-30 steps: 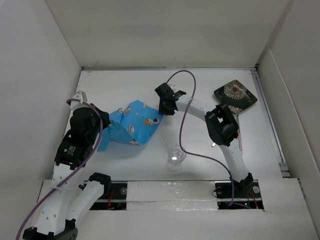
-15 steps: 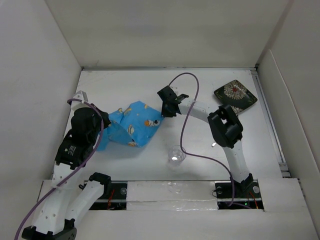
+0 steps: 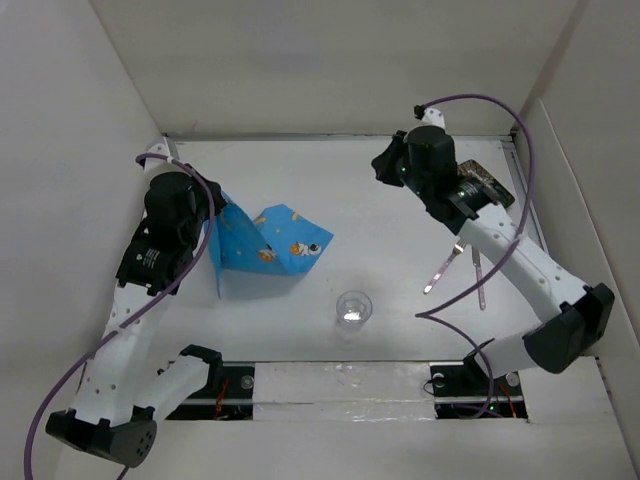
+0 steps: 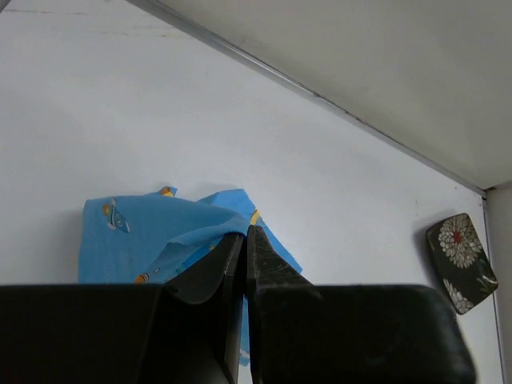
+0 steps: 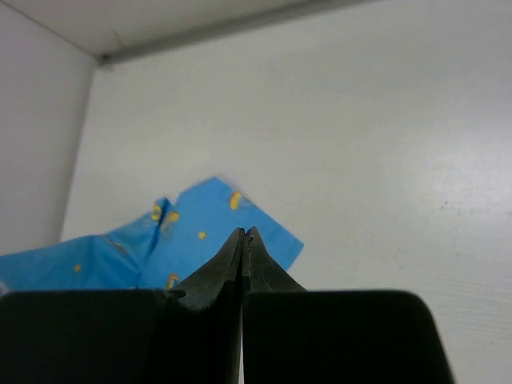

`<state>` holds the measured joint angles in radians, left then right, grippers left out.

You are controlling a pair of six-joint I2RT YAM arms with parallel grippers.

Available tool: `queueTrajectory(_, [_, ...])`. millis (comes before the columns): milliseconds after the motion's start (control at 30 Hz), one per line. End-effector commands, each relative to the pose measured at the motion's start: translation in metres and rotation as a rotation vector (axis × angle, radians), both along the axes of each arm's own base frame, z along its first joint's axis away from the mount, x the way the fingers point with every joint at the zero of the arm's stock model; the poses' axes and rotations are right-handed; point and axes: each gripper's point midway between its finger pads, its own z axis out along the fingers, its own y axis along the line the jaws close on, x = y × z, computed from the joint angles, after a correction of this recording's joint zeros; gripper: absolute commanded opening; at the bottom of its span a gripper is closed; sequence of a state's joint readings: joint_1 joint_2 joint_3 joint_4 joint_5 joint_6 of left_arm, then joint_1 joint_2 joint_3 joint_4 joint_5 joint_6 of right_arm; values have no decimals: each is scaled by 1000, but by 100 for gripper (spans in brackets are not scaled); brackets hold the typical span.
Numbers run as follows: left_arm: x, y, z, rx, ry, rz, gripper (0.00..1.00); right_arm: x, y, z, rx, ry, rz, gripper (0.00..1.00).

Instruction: Set the dinner table for one person

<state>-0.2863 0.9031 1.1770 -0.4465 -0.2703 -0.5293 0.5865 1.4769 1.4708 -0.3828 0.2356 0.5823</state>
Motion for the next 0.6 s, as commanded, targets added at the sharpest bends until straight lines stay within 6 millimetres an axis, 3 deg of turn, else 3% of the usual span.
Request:
queueTrajectory(0, [9, -9, 28, -37, -84, -29, 0, 0, -3, -25, -94, 33, 54, 0])
queueTrajectory(67, [6, -7, 16, -34, -53, -17, 0, 6, 7, -63, -142, 119, 85, 2])
queueTrajectory(133, [-3, -3, 6, -33, -32, -7, 0, 8, 20, -81, -157, 175, 124, 9])
queueTrajectory(167, [-5, -2, 4, -32, -28, -3, 0, 11, 31, -102, -180, 207, 141, 17])
queueTrajectory(233, [-14, 3, 0, -32, -16, 9, 0, 24, 42, -112, -183, 208, 159, 25])
queueTrajectory(267, [-16, 3, -1, -36, -14, 11, 0, 27, 50, -139, -211, 254, 168, 35])
queueTrajectory(300, [-19, 4, -4, -36, -7, 10, 0, 30, 54, -150, -222, 275, 179, 40])
queueTrajectory(367, [-23, 3, -10, -45, 8, 3, 0, 39, 65, -158, -245, 284, 193, 53])
queueTrajectory(400, [-27, 2, -10, -51, 8, -2, 0, 41, 66, -188, -286, 337, 199, 55])
queueTrajectory(433, [-28, 0, -17, -55, 21, -12, 0, 45, 74, -186, -301, 330, 217, 57])
queueTrajectory(467, [-30, 0, -20, -63, 24, -15, 0, 46, 74, -195, -322, 348, 221, 60])
queueTrajectory(500, [-30, -1, -22, -68, 28, -20, 0, 41, 77, -216, -359, 392, 236, 60])
queueTrajectory(567, [-31, -3, -29, -67, 44, -28, 0, 40, 83, -226, -381, 406, 253, 61])
